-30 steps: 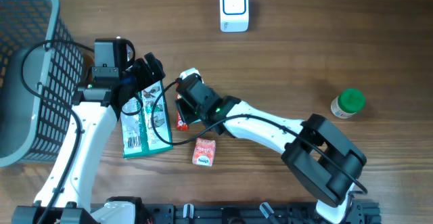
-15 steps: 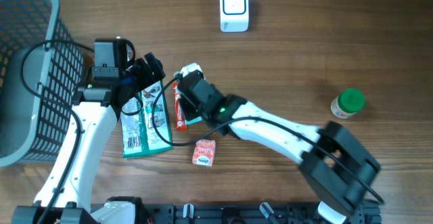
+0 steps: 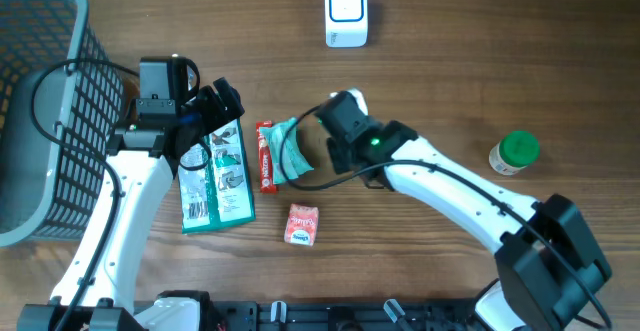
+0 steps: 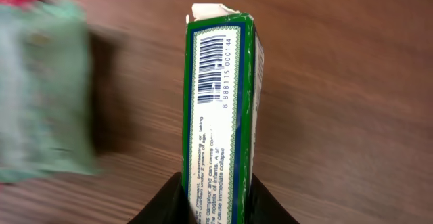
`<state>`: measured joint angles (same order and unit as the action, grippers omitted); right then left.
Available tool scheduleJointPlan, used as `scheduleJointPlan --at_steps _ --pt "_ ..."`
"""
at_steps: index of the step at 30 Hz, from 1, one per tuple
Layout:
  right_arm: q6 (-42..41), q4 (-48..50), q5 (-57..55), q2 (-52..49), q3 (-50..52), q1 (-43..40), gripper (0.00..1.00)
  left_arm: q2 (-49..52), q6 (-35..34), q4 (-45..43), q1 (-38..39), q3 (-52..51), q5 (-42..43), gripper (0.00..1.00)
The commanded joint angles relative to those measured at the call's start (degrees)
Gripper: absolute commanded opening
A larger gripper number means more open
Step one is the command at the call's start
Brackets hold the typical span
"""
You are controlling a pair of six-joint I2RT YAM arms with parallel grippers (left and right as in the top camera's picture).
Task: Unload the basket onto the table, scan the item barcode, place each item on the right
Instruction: 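Grasp the green-and-white Axe Brand box with the right gripper, then carry the Axe box rightward with the right gripper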
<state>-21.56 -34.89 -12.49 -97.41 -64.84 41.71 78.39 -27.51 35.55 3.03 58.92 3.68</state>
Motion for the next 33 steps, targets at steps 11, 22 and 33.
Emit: scheduleJointPlan --at_steps 11,22,33 --pt "0.44 10.60 -0.57 -0.63 14.29 -2.75 0.41 -0.70 0.22 -0.20 0.09 0.90 -0.76 1.00" --pt "0.66 14.16 -0.48 -0.57 14.05 -2.80 0.69 -0.70 0.24 -0.20 0.09 0.90 -0.76 1.00" --pt "2.05 13.77 1.42 2.12 6.80 -9.11 0.70 -0.70 0.22 -0.20 0.09 0.90 -0.76 1.00"
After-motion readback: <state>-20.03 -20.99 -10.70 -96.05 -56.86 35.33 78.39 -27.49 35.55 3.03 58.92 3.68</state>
